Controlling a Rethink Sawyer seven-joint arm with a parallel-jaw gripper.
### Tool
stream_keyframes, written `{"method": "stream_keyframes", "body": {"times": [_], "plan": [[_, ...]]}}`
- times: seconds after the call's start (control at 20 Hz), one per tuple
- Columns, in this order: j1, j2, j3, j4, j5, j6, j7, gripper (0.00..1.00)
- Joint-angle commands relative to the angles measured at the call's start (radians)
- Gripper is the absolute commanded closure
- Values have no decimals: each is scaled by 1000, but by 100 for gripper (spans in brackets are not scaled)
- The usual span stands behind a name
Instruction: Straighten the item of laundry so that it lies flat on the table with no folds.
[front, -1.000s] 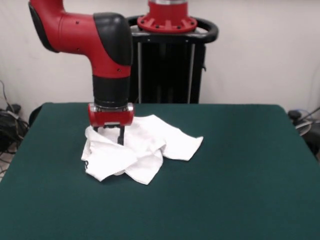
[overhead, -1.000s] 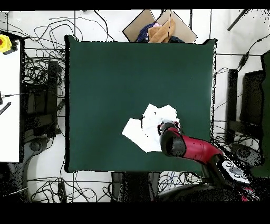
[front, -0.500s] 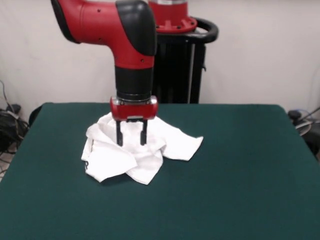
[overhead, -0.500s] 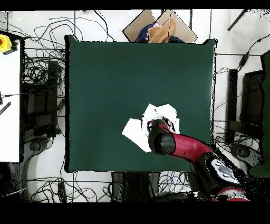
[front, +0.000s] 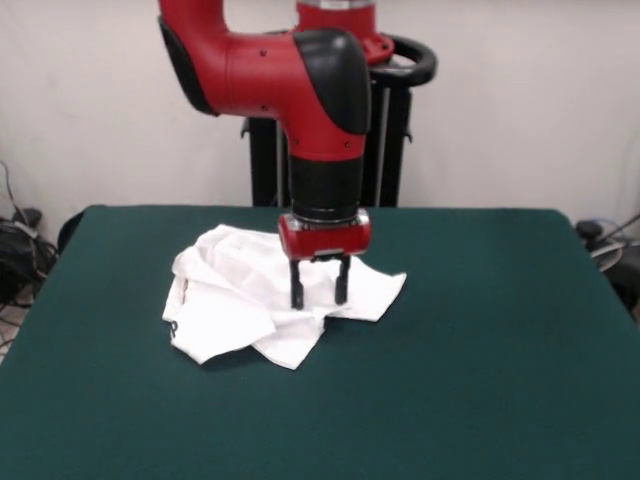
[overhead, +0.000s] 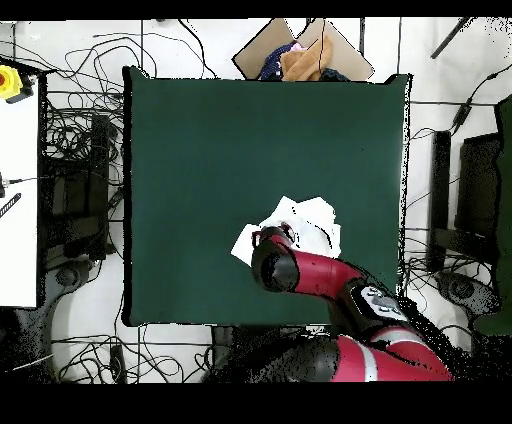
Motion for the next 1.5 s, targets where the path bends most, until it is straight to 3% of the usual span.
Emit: {"method": "stream_keyframes", "body": {"times": [0.05, 0.25, 0.7, 1.0, 1.15, 1.35, 1.5], "plan": [[83, 56, -153, -59, 62, -113, 239, 0], [105, -15, -200, -56, 62, -73, 200, 0], [132, -180, -179, -37, 92, 116, 188, 0], [134, -18, -198, -106, 64, -94, 207, 0], [161, 62, -263, -157, 36, -184, 170, 0], [171, 139, -322, -207, -5, -258, 109, 0], [146, 194, -313, -241, -34, -300, 96, 0]]}}
